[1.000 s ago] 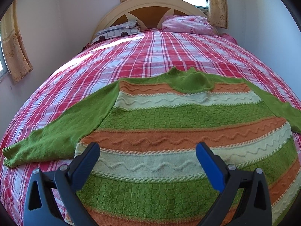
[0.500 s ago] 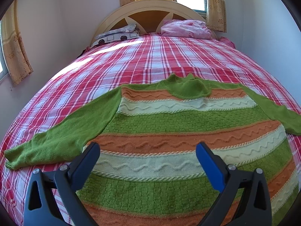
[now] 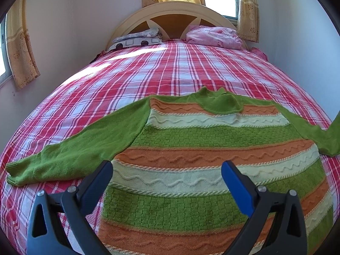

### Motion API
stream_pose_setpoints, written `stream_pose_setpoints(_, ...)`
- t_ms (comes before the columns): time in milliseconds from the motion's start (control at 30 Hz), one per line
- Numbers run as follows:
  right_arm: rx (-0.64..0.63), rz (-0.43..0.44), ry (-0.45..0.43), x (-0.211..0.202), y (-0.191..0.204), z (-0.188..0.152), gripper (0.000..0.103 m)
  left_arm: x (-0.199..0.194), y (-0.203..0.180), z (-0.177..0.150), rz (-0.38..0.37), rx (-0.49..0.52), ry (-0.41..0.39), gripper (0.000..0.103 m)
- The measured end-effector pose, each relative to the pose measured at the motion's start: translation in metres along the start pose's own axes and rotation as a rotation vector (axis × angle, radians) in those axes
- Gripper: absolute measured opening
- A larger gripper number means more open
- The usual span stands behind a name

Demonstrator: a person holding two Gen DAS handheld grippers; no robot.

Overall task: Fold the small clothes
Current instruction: 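Grasp the sleeve cuff with the right tool and lift it, then carry the sleeve across the sweater body and lay it down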

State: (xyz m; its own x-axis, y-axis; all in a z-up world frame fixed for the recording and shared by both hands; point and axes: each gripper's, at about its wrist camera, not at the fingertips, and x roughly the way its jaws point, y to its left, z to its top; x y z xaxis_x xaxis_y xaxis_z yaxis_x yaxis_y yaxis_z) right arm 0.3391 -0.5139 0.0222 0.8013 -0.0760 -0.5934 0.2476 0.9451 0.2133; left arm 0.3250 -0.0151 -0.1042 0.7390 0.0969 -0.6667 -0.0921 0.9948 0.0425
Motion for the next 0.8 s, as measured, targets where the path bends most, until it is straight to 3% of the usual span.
stream_pose_setpoints(367, -0.183, 0.105, -0.050, -0.009, 0.122, 0.031, 0.005, 0.002, 0.021, -0.006, -0.016, -0.036, 0.004, 0.103)
stream_pose_setpoints(800, -0.352, 0.268, -0.042, 0.009, 0.267, 0.015, 0.005, 0.000, 0.060, -0.012, -0.008, -0.104, -0.007, 0.103)
